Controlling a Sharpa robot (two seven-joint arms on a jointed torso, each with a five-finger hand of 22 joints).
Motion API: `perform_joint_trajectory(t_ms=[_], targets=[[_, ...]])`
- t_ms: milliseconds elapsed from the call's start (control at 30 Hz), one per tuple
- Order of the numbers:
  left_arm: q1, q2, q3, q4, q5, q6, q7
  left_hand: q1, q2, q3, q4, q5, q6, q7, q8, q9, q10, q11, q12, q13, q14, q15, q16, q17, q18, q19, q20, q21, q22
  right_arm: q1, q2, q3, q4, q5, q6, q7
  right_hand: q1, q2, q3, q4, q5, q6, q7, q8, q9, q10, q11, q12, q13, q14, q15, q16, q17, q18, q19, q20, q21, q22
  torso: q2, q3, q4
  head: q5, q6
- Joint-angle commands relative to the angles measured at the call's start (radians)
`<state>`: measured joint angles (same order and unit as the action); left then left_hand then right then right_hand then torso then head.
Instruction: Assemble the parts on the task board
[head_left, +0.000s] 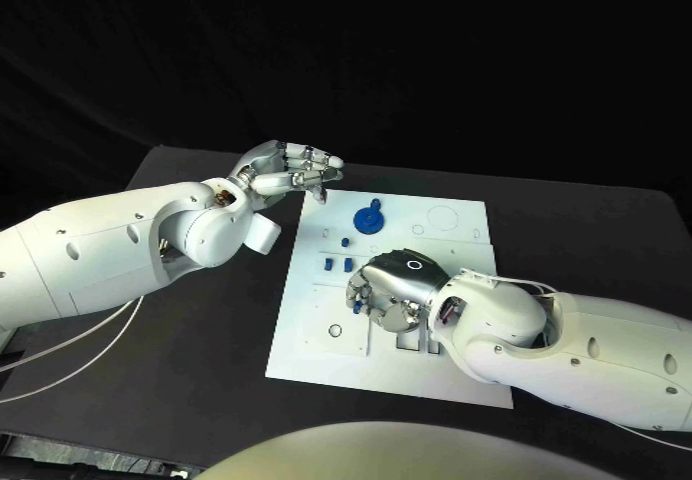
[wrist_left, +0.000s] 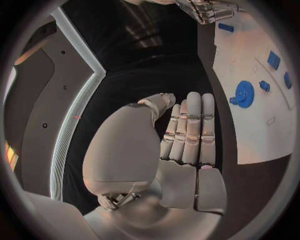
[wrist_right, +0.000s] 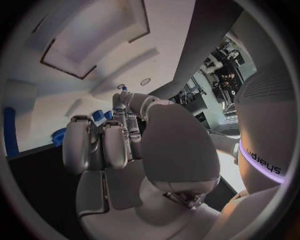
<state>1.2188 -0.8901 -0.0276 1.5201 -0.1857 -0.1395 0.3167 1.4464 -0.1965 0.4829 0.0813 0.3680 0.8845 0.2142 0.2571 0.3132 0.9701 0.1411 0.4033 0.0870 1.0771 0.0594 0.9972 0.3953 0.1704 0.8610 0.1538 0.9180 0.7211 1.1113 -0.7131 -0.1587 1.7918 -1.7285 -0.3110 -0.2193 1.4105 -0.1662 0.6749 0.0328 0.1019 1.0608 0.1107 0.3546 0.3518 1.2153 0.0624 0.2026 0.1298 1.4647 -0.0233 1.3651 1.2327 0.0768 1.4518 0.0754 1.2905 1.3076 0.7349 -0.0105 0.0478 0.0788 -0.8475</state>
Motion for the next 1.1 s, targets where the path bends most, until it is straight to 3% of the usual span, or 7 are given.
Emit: perform_joint_trajectory(t_ms=[33, 867, 1100], targets=[[0.001, 0.0, 0.001, 0.004, 0.002, 0.018, 0.002, -0.01, 0.001, -0.001, -0.002, 0.003, -0.005, 0.001, -0.003, 0.0, -0.008, 0.001, 0.003, 0.0, -0.008, 0.001, 0.003, -0.001, 0.012, -0.005, -0.001, -0.002, 0.001, -0.002, 0.002, -0.001, -0.002, -0.021, 0.025, -0.003, -0.003, 0.007, 0.004, -0.001, 0.004, 0.003, 0.006, 0.003, 0.001, 0.017, -0.012, -0.003, 0.001, 0.035, -0.003, 0.0, -0.001, -0.018, 0.003, 0.001, -0.001, 0.142, 0.0, -0.001, 0.0, -0.001, -0.001], [0.002, -0.005, 0.001, 0.011, 0.0, 0.029, -0.009, -0.013, 0.002, -0.002, -0.001, 0.003, -0.007, 0.001, -0.003, 0.0, -0.011, 0.001, 0.006, 0.001, -0.008, 0.001, 0.004, -0.001, 0.012, -0.006, -0.001, -0.003, 0.001, -0.009, 0.017, -0.002, -0.008, -0.069, 0.034, -0.035, -0.005, 0.007, 0.004, -0.002, 0.003, 0.003, 0.007, 0.003, 0.002, 0.017, -0.012, -0.004, 0.002, 0.036, -0.003, 0.001, 0.001, -0.018, 0.004, 0.001, 0.002, 0.143, -0.001, -0.0013, 0.0004, -0.002, -0.007], [0.002, -0.005, 0.001, 0.012, -0.001, 0.031, -0.011, -0.013, 0.002, -0.002, -0.002, 0.003, -0.007, 0.001, -0.003, 0.0, -0.012, 0.002, 0.006, 0.001, -0.009, 0.002, 0.004, -0.001, 0.012, -0.006, 0.0, -0.003, 0.001, -0.009, 0.022, -0.003, -0.01, -0.065, 0.068, -0.027, -0.01, 0.005, 0.003, -0.004, 0.001, 0.001, 0.008, 0.003, 0.004, 0.018, -0.01, -0.007, 0.003, 0.036, -0.002, 0.001, 0.0, -0.018, 0.003, 0.002, -0.001, 0.143, -0.001, -0.0005, 0.0005, -0.001, -0.008]])
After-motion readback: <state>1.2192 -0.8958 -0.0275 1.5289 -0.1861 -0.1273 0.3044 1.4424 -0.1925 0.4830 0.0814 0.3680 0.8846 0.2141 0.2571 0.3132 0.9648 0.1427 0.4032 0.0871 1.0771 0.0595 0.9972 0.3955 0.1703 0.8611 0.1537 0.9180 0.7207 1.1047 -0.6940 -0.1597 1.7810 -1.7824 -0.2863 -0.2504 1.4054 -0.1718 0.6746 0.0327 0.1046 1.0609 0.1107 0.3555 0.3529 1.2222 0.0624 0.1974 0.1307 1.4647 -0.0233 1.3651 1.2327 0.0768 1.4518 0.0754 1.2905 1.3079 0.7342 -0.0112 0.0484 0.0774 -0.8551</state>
